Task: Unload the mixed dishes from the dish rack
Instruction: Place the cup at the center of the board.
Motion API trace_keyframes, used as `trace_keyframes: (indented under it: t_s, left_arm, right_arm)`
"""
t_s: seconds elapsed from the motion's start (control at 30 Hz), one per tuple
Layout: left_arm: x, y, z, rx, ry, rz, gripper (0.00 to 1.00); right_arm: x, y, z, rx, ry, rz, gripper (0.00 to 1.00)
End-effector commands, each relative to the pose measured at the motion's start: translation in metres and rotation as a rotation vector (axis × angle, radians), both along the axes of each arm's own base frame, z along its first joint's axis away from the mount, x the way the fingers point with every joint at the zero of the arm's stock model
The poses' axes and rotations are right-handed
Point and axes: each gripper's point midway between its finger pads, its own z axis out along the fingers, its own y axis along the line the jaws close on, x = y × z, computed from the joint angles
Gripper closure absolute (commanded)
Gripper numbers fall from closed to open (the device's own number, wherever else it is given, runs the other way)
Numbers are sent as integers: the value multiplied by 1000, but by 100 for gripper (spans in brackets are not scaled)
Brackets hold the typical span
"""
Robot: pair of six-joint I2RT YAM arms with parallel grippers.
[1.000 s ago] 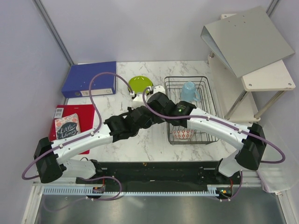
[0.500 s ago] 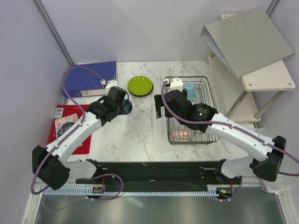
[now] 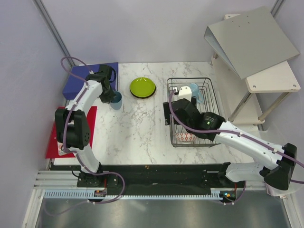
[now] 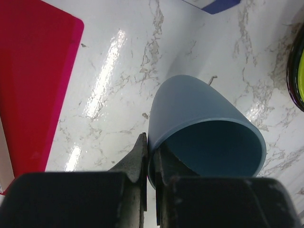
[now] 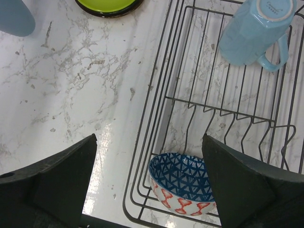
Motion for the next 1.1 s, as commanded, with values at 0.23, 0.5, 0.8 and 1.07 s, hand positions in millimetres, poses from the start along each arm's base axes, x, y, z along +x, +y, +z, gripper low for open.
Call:
trace_keyframes:
  t_s: [0.23, 0.5, 0.8, 1.07]
  left_arm:
    - [12, 30, -23, -33, 62, 78, 98]
    - [15, 31, -29, -54, 59, 58, 83]
    - [9, 34, -11, -65, 27, 54, 6]
    - [-8, 24, 89, -91, -233, 80, 1]
  right_arm:
    - [-2, -21, 11, 23, -68, -33, 2]
    - [-2, -16, -5, 5, -35, -25, 2]
    - [0, -13, -12, -7, -20, -27, 2]
    - [13, -25, -5, -43, -45, -90, 2]
